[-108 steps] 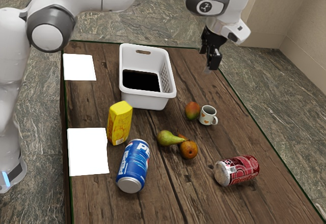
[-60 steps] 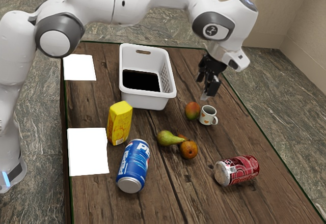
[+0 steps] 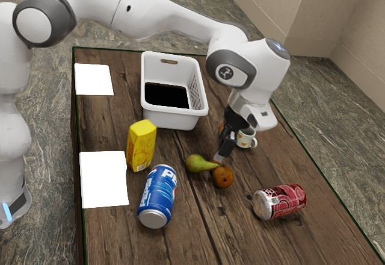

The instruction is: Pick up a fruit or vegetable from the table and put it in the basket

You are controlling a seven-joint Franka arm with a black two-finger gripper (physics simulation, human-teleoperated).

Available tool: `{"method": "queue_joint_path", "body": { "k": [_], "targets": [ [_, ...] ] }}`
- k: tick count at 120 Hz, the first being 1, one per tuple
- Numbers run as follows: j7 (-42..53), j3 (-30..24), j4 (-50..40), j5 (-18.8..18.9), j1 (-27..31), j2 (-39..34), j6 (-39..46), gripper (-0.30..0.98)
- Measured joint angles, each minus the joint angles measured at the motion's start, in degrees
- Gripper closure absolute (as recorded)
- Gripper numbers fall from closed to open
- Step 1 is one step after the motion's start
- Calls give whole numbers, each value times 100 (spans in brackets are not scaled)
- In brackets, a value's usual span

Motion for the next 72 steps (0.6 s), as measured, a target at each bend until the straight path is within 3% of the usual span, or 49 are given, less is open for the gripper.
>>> {"method": "queue_joint_path", "body": {
  "k": [8, 17, 72],
  "targets": [
    [45, -519, -383, -65, 607, -375, 66, 0],
    [90, -723, -752, -115, 885, -517, 120, 0],
    [271, -821, -1133, -201, 985, -268, 240, 0]
  ]
}}
